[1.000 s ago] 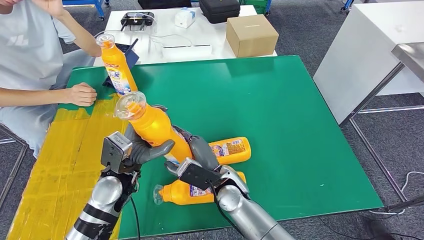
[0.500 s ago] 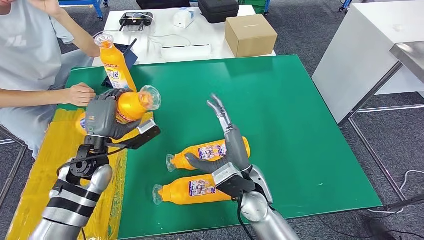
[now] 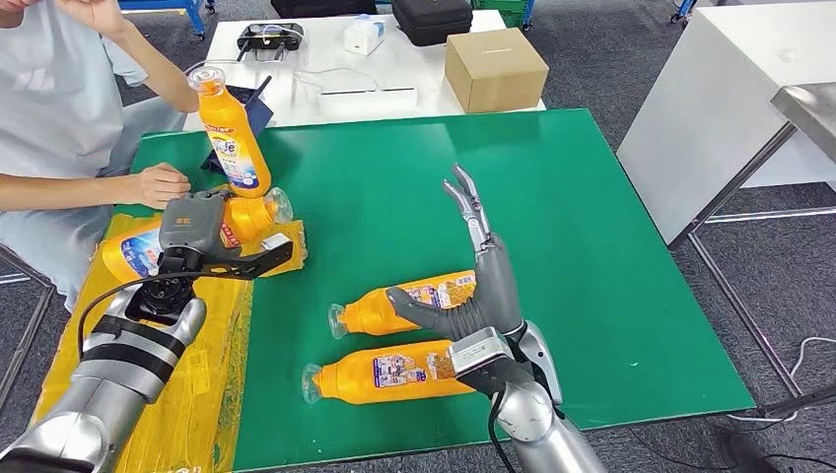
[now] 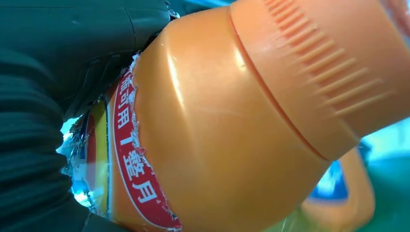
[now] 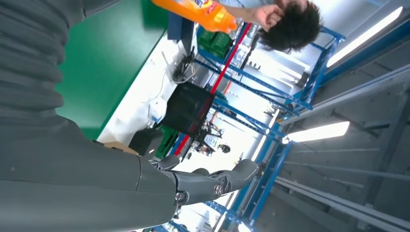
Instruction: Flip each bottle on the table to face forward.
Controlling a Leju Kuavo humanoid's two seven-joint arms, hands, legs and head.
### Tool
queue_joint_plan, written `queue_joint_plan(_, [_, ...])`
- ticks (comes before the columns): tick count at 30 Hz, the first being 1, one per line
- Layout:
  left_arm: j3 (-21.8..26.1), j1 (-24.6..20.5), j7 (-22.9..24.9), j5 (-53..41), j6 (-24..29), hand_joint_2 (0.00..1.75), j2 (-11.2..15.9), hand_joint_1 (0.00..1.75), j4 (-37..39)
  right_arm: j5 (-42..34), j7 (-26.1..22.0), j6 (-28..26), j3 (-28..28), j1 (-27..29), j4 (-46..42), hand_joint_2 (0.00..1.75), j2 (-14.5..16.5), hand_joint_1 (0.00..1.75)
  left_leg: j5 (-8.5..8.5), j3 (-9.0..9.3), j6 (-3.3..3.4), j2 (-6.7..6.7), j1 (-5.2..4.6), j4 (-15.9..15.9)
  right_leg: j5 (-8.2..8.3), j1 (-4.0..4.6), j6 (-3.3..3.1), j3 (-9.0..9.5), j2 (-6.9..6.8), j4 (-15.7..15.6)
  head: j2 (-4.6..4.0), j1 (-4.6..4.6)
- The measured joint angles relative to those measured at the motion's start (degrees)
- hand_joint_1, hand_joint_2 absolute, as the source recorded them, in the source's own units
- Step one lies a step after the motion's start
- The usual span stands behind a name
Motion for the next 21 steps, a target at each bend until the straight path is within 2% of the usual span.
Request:
queue_joint_plan(7, [-0.48, -1.57, 0.61, 0.9, -0.32, 1.75, -0.03, 1.75, 9.51, 0.14, 0.19, -0.15, -0.38, -0.02, -0.16, 1.75, -0.17, 0.0, 0.0, -0.02, 0.0, 0.0, 0.0, 0.0, 0.0, 0.0, 0.0, -0.02, 0.0, 0.01, 0.0, -0.01])
queue_joint_plan(15, [-0.91, -2.08, 1.94, 0.27, -0.2, 1.75, -0.15, 1.75, 13.99, 0.2, 0.69, -0.01, -0.41, -0.05, -0.13, 1.75, -0.18, 0.0, 0.0, -0.02, 0.0, 0.0, 0.0, 0.0, 0.0, 0.0, 0.0, -0.01, 0.0, 0.01, 0.0, -0.01])
queue_joint_plan(16, [-0.96, -2.09, 2.23, 0.14, -0.22, 1.75, -0.24, 1.37, 14.61, 0.26, 0.87, 0.08, -0.41, -0.08, -0.11, 1.75, -0.17, 0.0, 0.0, -0.02, 0.0, 0.0, 0.0, 0.0, 0.0, 0.0, 0.0, 0.0, 0.0, 0.01, 0.0, -0.01])
queue_joint_plan(19, [-1.05, -2.06, 3.29, -0.2, 0.31, 1.75, -0.67, 0.06, 16.91, 0.61, 1.23, 0.41, -0.38, -0.36, 0.14, 1.75, -0.16, 0.0, 0.0, -0.03, 0.0, -0.01, 0.0, 0.0, 0.0, 0.0, 0.0, 0.0, 0.0, 0.01, 0.0, 0.01])
queue_joint_plan(21, [-1.13, -1.98, 4.89, -0.88, 1.74, 1.75, -1.03, 0.0, 18.52, 0.88, 1.64, 0.63, -0.37, -0.68, 0.47, 1.75, -0.15, 0.0, 0.0, -0.04, 0.0, -0.01, 0.0, 0.0, 0.0, 0.0, 0.0, 0.0, 0.0, 0.01, 0.0, 0.0])
